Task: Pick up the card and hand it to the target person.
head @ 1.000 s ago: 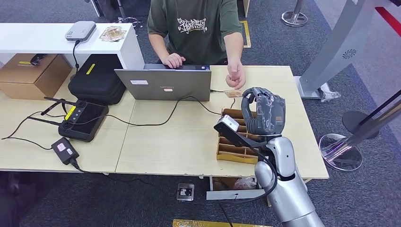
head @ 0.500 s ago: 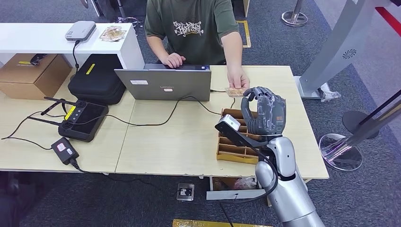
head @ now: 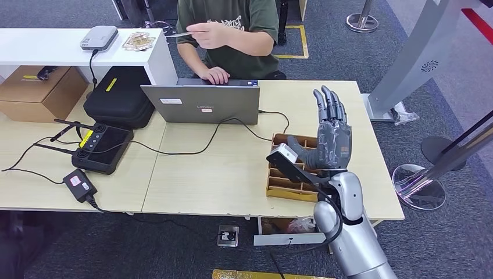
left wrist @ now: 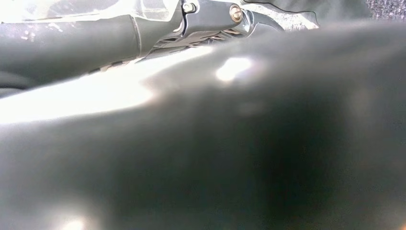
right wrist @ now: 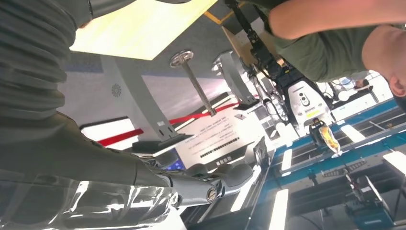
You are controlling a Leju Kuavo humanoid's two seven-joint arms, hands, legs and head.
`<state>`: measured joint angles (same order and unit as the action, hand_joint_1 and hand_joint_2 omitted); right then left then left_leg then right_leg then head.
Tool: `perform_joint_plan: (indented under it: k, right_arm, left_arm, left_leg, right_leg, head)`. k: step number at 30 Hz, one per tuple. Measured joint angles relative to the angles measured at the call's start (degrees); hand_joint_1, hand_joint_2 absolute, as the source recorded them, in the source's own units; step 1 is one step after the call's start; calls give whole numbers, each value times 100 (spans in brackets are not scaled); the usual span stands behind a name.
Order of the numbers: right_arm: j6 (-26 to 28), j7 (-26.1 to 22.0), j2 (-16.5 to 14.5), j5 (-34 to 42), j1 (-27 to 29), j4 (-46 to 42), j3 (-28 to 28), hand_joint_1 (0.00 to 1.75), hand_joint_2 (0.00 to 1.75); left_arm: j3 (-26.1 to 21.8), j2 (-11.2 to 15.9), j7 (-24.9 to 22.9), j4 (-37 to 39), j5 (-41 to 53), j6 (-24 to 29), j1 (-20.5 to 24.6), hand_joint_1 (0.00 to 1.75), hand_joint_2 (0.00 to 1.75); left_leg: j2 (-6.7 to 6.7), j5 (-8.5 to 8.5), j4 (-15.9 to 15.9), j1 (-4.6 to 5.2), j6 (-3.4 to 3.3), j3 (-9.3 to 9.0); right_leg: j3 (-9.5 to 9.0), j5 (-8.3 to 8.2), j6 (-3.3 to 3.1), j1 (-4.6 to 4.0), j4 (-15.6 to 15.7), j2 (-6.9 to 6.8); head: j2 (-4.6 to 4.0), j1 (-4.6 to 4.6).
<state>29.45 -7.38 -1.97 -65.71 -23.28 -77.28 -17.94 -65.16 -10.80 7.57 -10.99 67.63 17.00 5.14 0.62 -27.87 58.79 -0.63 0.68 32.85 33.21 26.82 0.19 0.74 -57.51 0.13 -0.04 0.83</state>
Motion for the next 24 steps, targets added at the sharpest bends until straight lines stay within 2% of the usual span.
perform_joint_plan:
  k: [6,12,19,24]
  right_arm:
    - [88,-593,0,1144,561,-113,0,0,175]
    - [259,-1083,0,1862,1271,-266,2,0,175]
    - [-55,-1514,-8,2822,1785,-535,2,0,175]
    - [-188,-1692,-156,3114,1896,-548,2,0,175]
  left_arm:
    - [0,1,-35,0,27,-29,-1,0,0]
    - [0,5,-102,0,60,-116,-1,0,0]
    - [0,13,-191,0,51,-153,-2,0,0]
    - [-31,20,-294,0,-21,-173,-1,0,0]
  left_leg:
    - [2,-1,0,0,-1,1]
    - [0,-2,-1,0,-2,0]
    - [0,-1,-1,0,-1,0]
    - [-2,-1,-1,-1,0,-1]
  right_leg:
    - [0,1,0,0,0,-3]
    - [1,1,0,0,0,-2]
    - [-1,1,0,0,0,-2]
    - [-1,0,0,0,0,0]
  head:
    - [0,-1]
    - [0,-1]
    - [0,-1]
    - [0,-1]
